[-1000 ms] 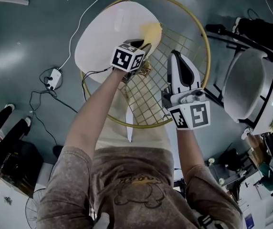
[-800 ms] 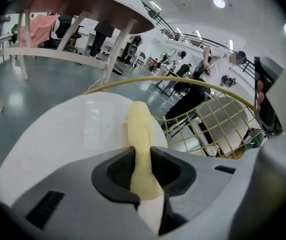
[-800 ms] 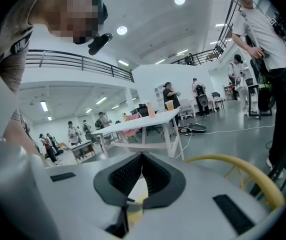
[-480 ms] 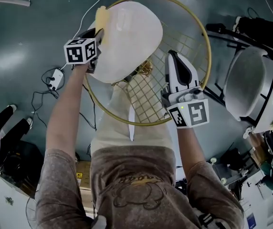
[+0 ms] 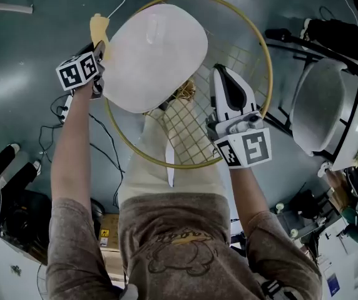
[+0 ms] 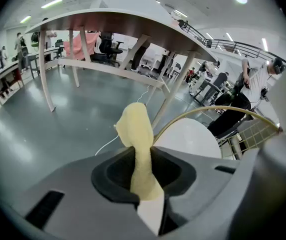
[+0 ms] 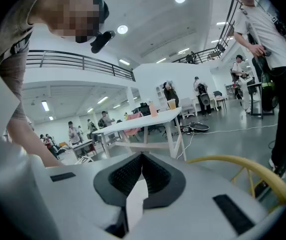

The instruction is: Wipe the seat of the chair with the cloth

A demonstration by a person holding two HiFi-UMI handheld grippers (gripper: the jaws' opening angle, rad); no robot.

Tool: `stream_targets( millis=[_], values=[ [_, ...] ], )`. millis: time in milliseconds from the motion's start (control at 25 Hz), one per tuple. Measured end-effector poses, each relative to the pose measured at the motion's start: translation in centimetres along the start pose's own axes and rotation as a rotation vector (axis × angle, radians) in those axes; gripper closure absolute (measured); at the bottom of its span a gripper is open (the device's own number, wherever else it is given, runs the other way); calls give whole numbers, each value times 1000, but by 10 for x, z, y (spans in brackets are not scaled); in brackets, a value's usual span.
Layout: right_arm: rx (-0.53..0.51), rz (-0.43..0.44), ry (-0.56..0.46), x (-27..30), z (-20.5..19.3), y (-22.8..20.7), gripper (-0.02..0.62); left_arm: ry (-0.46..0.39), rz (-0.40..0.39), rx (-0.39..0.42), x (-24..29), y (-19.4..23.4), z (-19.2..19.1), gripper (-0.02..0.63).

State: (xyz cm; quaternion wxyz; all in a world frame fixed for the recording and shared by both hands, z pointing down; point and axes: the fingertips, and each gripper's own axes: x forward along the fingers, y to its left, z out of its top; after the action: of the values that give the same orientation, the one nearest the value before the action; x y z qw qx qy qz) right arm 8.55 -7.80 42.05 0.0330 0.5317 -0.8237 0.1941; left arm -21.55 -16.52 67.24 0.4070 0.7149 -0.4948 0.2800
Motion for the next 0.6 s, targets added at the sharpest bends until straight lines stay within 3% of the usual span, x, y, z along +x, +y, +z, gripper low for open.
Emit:
stream_targets(
  millis=[200, 440, 600],
  values=[
    [8, -4, 10, 0, -3, 1, 572, 36, -20, -7, 15, -13, -19, 514],
    [9, -7, 19, -1, -5, -1, 572, 71, -69, 60, 29, -45, -25, 514],
    [19, -14, 11, -1, -5, -2, 572, 105, -97, 60, 35, -62, -40, 514]
  ],
)
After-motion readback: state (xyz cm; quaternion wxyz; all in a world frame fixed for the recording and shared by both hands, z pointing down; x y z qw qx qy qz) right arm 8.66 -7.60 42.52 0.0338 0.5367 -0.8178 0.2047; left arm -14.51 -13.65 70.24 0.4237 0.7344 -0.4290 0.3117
